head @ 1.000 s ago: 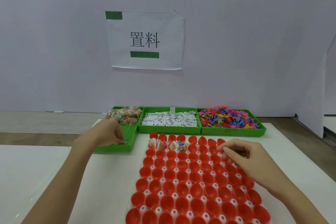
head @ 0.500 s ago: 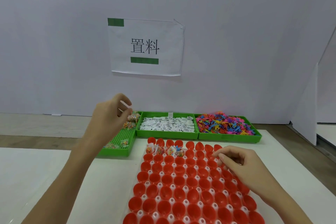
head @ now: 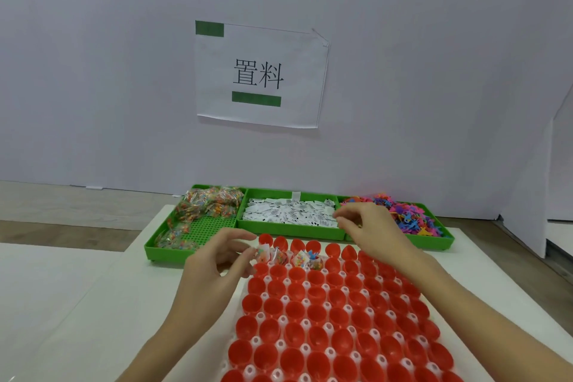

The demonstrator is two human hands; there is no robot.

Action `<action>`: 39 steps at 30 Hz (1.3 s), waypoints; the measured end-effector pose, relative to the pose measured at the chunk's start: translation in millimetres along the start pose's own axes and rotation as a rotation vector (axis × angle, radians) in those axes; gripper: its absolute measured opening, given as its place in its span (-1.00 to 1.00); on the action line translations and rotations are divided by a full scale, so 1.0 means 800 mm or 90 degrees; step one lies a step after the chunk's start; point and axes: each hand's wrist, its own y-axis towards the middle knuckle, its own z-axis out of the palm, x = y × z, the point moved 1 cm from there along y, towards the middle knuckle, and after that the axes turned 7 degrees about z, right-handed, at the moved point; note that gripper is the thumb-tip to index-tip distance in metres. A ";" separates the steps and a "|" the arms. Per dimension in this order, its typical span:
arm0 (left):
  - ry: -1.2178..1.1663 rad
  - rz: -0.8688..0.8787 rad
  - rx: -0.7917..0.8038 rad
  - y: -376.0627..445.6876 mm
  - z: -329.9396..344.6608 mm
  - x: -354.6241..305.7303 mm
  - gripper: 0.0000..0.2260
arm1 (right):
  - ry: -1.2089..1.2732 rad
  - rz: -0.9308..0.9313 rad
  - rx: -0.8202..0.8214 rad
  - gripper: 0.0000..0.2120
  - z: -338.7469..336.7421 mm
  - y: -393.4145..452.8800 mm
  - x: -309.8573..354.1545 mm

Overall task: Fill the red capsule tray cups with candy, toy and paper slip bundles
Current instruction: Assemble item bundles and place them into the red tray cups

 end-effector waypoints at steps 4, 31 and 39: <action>-0.036 -0.021 -0.009 -0.005 0.000 0.002 -0.90 | -0.093 0.019 0.051 -0.80 0.025 0.062 0.001; -0.016 -0.029 -0.003 0.001 -0.012 0.009 -0.88 | 0.009 0.076 -0.112 -0.86 0.019 0.065 -0.050; 0.006 -0.013 -0.001 -0.001 -0.017 0.009 -0.81 | -0.020 0.046 -0.090 -0.82 0.046 0.066 -0.036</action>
